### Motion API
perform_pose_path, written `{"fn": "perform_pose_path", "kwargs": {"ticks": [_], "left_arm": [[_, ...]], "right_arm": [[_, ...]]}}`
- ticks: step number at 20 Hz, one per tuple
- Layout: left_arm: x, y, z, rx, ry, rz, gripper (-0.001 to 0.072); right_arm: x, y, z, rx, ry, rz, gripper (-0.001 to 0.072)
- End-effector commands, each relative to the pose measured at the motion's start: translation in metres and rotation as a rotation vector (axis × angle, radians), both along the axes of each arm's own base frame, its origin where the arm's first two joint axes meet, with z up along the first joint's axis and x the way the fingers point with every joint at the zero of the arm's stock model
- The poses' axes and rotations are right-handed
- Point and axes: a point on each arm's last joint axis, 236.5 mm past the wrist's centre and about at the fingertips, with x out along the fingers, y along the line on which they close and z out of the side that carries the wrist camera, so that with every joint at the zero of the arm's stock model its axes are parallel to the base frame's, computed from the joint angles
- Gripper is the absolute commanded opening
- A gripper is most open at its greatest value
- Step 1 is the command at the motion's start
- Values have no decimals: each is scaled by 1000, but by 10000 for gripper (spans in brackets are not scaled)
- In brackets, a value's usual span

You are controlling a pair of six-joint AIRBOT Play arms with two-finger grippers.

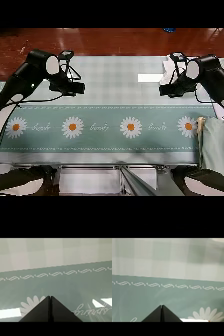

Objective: Fold the shirts.

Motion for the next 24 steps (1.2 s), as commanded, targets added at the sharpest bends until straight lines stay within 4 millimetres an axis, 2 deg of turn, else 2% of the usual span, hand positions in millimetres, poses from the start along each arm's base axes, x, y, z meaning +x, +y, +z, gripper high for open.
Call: {"fn": "perform_pose_path", "kwargs": {"ticks": [1,16,19,21,22,23,24], "left_arm": [[0,0,0,0,0,-2,17],[0,0,0,0,0,-2,16],[11,-5,1,-18,-46,-3,16],[19,-8,3,-30,-76,-3,17],[26,-9,3,-36,-103,-3,17],[39,-10,4,-43,-154,-3,21],[51,-10,5,-43,-196,-5,116]], "right_arm": [[0,0,0,0,2,0,21],[1,1,0,2,-5,1,21],[27,4,8,15,-117,17,21],[63,0,25,-21,-285,54,25],[86,-7,41,-68,-398,79,141],[108,-15,58,-107,-513,76,364],[129,-26,76,-138,-625,60,414]]}}
